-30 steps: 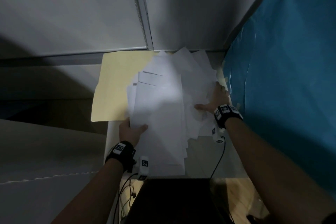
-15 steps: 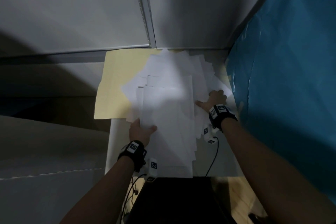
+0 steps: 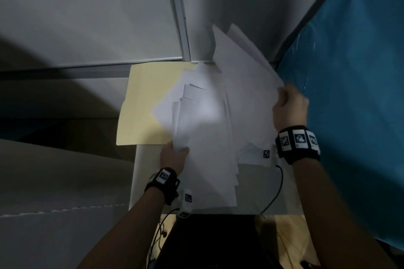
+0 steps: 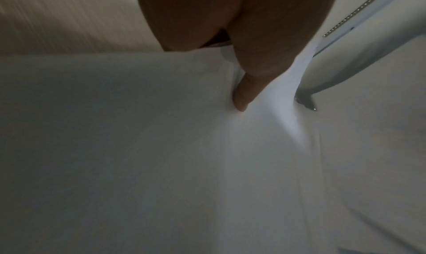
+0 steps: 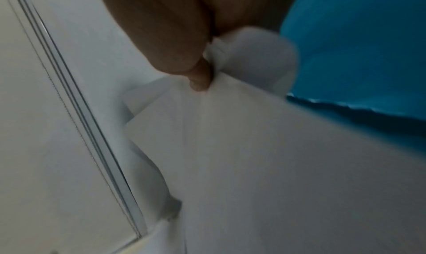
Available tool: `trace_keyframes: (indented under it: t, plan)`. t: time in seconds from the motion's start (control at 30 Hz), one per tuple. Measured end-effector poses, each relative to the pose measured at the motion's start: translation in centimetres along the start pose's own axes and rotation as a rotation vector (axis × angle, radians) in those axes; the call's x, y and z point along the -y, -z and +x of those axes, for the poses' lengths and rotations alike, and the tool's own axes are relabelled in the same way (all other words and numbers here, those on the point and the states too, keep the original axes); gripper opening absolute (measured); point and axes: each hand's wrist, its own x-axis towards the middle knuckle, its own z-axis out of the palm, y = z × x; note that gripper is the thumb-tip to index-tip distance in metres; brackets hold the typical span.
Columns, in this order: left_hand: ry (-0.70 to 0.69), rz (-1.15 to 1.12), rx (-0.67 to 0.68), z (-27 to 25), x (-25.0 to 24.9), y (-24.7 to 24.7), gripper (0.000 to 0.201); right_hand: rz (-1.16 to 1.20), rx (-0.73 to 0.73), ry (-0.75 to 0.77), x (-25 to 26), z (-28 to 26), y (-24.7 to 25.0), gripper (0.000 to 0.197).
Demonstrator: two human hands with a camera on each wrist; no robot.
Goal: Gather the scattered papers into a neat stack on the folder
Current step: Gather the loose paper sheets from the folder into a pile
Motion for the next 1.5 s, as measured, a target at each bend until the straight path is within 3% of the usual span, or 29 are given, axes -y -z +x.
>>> trace_keyframes:
  t: [0.13,0.2,0.27,0.33,0.4,0.43,0.5,0.53,0.6,0.63,0.7,0.77,0.8,0.9,0.97,1.03,1.1,1.17,1.23,1.37,1.4,1.5]
  plan:
    - [-0.040,0.010,-0.037,-0.3,-0.4,0.0,0.056,0.171,-0.260,0.050,1.8,0.6,4.0,0.024]
    - [-0.105,-0.027,-0.057,-0.6,-0.2,0.1,0.087,0.245,-0.343,0.069,2.3,1.2,5.5,0.030]
    - [-0.267,-0.107,-0.068,-0.8,0.1,0.1,0.116,0.310,-0.330,0.018,2.5,1.7,5.6,0.033]
    - [-0.403,-0.113,-0.057,-0.6,0.4,0.0,0.110,0.318,-0.226,-0.097,2.1,1.4,4.2,0.035]
    - [-0.445,-0.073,-0.054,-0.3,0.4,-0.3,0.069,0.298,-0.107,-0.221,0.8,0.0,1.7,0.041]
    - [-0.406,-0.065,-0.044,-0.2,0.2,-0.6,0.046,0.285,-0.050,-0.274,-0.1,-1.1,0.3,0.037]
    - [-0.176,-0.248,0.003,-0.6,-0.5,-1.0,0.016,0.191,0.083,-0.403,-1.9,-3.8,-2.3,0.020]
    - [-0.046,-0.384,0.037,-0.9,-1.0,-1.0,0.020,0.137,0.159,-0.463,-2.7,-5.3,-3.5,0.020]
    - [0.147,-0.600,0.138,-0.8,-1.0,-0.8,0.067,0.157,0.309,-0.541,-4.3,-8.2,-5.7,0.030]
    - [0.191,-0.640,0.174,-0.8,-1.3,-0.6,0.077,0.179,0.391,-0.538,-5.1,-9.4,-6.7,0.033]
    - [0.164,-0.601,0.186,-0.7,-1.0,-0.8,0.079,0.134,0.581,-0.451,-6.5,-11.1,-7.8,0.024]
    - [0.012,-0.449,0.101,-0.7,-0.6,-0.8,0.074,0.072,0.751,-0.326,-7.3,-11.5,-7.5,0.008]
    - [-0.060,-0.364,0.054,-0.4,-0.1,-0.9,0.083,0.052,0.792,-0.264,-7.5,-11.4,-7.1,0.005]
    - [-0.048,-0.369,-0.085,0.0,0.3,-0.7,0.108,0.038,0.884,-0.171,-8.0,-10.0,-5.9,0.028]
    - [0.034,-0.519,-0.078,-0.3,-0.3,-0.5,0.097,-0.005,0.966,-0.141,-8.2,-9.0,-6.0,0.043]
    - [0.064,-0.570,0.054,-0.4,-0.7,-0.7,0.075,-0.185,1.029,-0.112,-8.2,-8.6,-6.9,0.047]
    - [0.073,-0.482,0.154,-0.2,-0.4,-0.9,0.065,-0.361,1.088,-0.093,-7.7,-8.8,-8.0,0.046]
    - [0.065,-0.370,0.141,0.2,-0.2,-1.0,0.059,-0.428,1.130,-0.068,-7.2,-8.7,-8.5,0.044]
    - [0.038,-0.333,0.094,0.2,-0.3,-0.8,0.046,-0.386,1.072,-0.057,-7.2,-8.4,-8.3,0.047]
    - [-0.025,-0.396,0.088,0.3,-0.8,0.9,0.045,0.151,0.599,-0.314,-6.3,-6.4,-5.9,0.080]
    - [-0.046,-0.426,0.104,0.2,-1.1,1.4,0.050,0.272,0.550,-0.337,-5.7,-5.8,-5.3,0.084]
    - [-0.106,-0.502,0.170,-0.4,-2.7,2.2,0.065,0.477,0.652,-0.371,-4.2,-5.2,-5.1,0.085]
